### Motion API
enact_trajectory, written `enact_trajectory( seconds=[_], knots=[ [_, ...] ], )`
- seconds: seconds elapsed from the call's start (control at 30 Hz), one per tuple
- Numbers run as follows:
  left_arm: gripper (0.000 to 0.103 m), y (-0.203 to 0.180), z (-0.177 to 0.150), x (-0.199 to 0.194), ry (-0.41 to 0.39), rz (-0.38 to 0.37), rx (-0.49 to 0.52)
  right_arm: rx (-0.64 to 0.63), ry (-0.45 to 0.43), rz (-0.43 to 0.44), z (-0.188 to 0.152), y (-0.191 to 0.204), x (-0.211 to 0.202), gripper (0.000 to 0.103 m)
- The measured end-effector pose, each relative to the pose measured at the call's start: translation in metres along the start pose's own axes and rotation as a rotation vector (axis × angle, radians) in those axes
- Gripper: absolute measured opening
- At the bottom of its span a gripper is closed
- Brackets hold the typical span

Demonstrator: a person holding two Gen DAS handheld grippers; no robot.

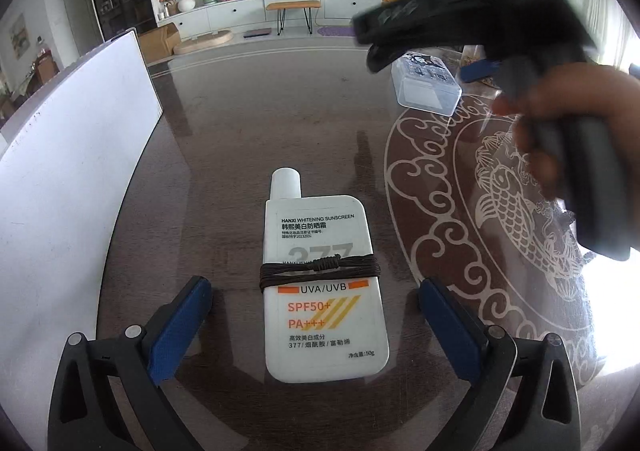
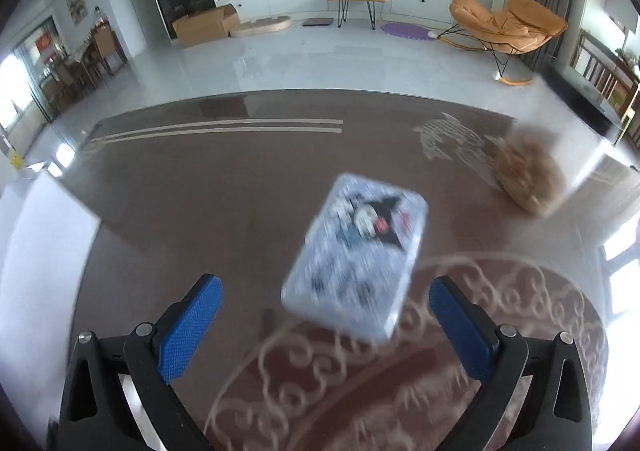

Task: Organize objects
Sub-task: 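Grasp the clear cartoon-printed case with the right tool while the left tool holds the bottle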

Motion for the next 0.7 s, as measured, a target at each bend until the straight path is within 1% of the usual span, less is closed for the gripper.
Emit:
enact_trajectory(
  seconds=[0.03,0.1,0.13,0.17,0.23,0.33,0.43,0.5,0.6,0.7],
  knots=[
    [0.103,0.000,0.000,0.000,0.000,0.000,0.000,-0.011,0.008,-0.023,0.000,0.001,0.008,0.103],
    [0.103,0.000,0.000,0.000,0.000,0.000,0.000,-0.035,0.018,-0.055,-0.005,-0.002,0.016,0.074],
    [0.103,0.000,0.000,0.000,0.000,0.000,0.000,-0.039,0.019,-0.049,-0.010,-0.004,0.019,0.063],
    [0.103,0.000,0.000,0.000,0.000,0.000,0.000,-0.034,-0.003,-0.032,-0.018,-0.008,0.015,0.061],
    [0.103,0.000,0.000,0.000,0.000,0.000,0.000,-0.038,-0.043,-0.040,-0.036,-0.017,0.002,0.061],
    [0.103,0.000,0.001,-0.001,0.001,0.002,0.000,-0.022,-0.066,-0.044,-0.075,-0.034,-0.025,0.061],
    [0.103,0.001,0.000,-0.002,0.001,0.003,0.000,0.021,-0.075,-0.067,-0.125,-0.050,-0.058,0.061],
    [0.103,0.002,0.000,-0.003,0.001,0.003,0.000,0.045,-0.089,-0.087,-0.164,-0.053,-0.083,0.061],
    [0.103,0.002,0.000,-0.003,0.001,0.003,-0.001,0.093,-0.113,-0.115,-0.224,-0.052,-0.119,0.061],
    [0.103,0.002,0.000,-0.004,0.001,0.004,-0.001,0.113,-0.123,-0.135,-0.269,-0.037,-0.147,0.061]
  ],
)
Point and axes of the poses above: each gripper's, at about its wrist camera, not at the fingertips, and x roughly the way its jaws point, y to its left, z to its top, the point moved 5 cm from there along x, roughly the way its jaws point, and after that the axes turned 1 degree about -x, right-handed, at the moved point
